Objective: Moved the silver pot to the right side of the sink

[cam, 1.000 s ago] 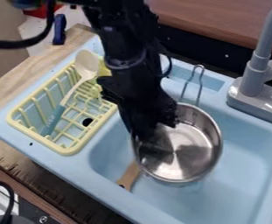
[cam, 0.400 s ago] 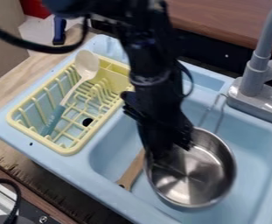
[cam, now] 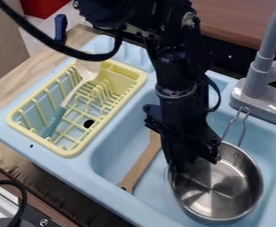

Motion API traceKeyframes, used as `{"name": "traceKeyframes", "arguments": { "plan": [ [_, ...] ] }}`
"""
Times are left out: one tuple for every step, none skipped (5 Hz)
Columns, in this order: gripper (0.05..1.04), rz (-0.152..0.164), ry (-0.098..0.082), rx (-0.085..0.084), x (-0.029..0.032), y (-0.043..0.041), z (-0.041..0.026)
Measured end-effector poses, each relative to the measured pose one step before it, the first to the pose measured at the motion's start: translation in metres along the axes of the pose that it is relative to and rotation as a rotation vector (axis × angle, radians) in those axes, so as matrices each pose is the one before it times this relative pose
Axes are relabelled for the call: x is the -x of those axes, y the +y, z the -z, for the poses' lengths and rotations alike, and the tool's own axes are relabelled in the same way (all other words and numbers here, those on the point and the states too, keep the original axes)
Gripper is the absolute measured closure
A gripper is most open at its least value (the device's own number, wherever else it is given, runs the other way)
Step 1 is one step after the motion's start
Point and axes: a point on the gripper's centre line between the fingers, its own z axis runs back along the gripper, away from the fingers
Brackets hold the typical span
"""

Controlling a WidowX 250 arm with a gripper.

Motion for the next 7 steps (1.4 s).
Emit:
{"name": "traceKeyframes", "arguments": {
  "plan": [
    [1.026,0.0250,0.0323,0.0078,-0.00105,-0.00406,0.00644],
    [1.026,0.0198,0.0296,0.0014,0.00186,-0.00039,0.00651],
    [1.026,0.0311,0.0087,0.0079,-0.00167,-0.00023,0.00504],
    [1.026,0.0311,-0.0271,-0.0059,-0.00282,-0.00297,0.00312],
    [1.026,0.0146,-0.0143,-0.0032,-0.00091,-0.00051,0.00460],
    [1.007,0.0044,-0.0028,-0.0042,-0.00016,-0.00042,0.00384],
    [0.854,-0.0028,-0.0012,0.0004,-0.00031,-0.00252,0.00046]
  ]
}}
